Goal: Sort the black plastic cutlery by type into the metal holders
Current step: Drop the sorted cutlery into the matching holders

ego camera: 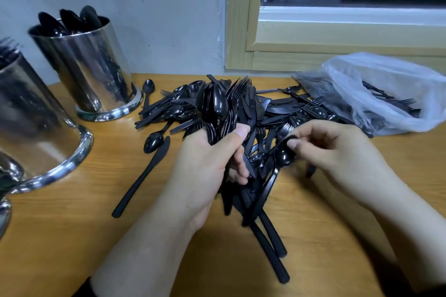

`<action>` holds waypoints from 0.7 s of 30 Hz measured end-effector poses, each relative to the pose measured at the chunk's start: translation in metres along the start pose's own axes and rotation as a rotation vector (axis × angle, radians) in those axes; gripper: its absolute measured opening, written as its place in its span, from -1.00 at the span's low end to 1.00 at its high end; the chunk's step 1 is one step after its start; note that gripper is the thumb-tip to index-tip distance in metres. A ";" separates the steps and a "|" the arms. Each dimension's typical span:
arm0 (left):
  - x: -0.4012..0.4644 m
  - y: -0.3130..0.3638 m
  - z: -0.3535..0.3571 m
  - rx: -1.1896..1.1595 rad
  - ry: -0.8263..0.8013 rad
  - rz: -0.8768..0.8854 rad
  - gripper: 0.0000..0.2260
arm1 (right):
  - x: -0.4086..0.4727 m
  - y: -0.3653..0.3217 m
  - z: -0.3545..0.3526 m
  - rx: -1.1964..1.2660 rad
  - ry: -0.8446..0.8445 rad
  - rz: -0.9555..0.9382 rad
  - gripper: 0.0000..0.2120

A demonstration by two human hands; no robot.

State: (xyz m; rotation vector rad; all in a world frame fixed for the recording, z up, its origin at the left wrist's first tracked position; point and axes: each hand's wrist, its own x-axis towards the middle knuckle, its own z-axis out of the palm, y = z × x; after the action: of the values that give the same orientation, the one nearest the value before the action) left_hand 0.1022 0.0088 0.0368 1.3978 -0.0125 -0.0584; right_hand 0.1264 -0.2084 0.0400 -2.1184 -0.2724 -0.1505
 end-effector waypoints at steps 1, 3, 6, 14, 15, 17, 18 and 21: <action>-0.001 0.001 0.001 -0.003 0.001 0.000 -0.60 | -0.001 -0.003 -0.001 0.071 0.037 -0.028 -0.93; -0.002 0.001 0.003 0.007 0.006 -0.001 -0.66 | -0.004 -0.007 0.000 0.167 0.075 -0.064 -0.94; -0.002 0.002 0.006 0.075 -0.012 -0.023 -0.71 | -0.005 -0.006 0.004 0.221 0.083 -0.099 -0.95; -0.012 0.005 0.009 0.056 -0.158 -0.206 -0.65 | -0.008 -0.008 0.014 0.241 0.273 -0.216 -0.95; -0.013 0.005 0.010 0.060 -0.183 -0.229 -0.59 | -0.007 -0.010 0.016 0.196 0.308 -0.258 -0.94; -0.014 0.004 0.011 0.068 -0.231 -0.264 -0.44 | -0.006 -0.013 0.019 0.095 0.354 -0.353 -0.96; -0.015 0.003 0.010 0.059 -0.255 -0.276 -0.42 | -0.006 -0.013 0.019 0.068 0.360 -0.380 -0.96; -0.014 0.000 0.008 0.014 -0.365 -0.297 -0.47 | -0.005 -0.013 0.021 0.086 0.316 -0.388 -0.94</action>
State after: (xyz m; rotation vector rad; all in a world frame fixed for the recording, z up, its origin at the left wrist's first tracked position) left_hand 0.0880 0.0017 0.0386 1.3777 -0.1083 -0.5608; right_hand 0.1188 -0.1846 0.0381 -1.9020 -0.4877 -0.6819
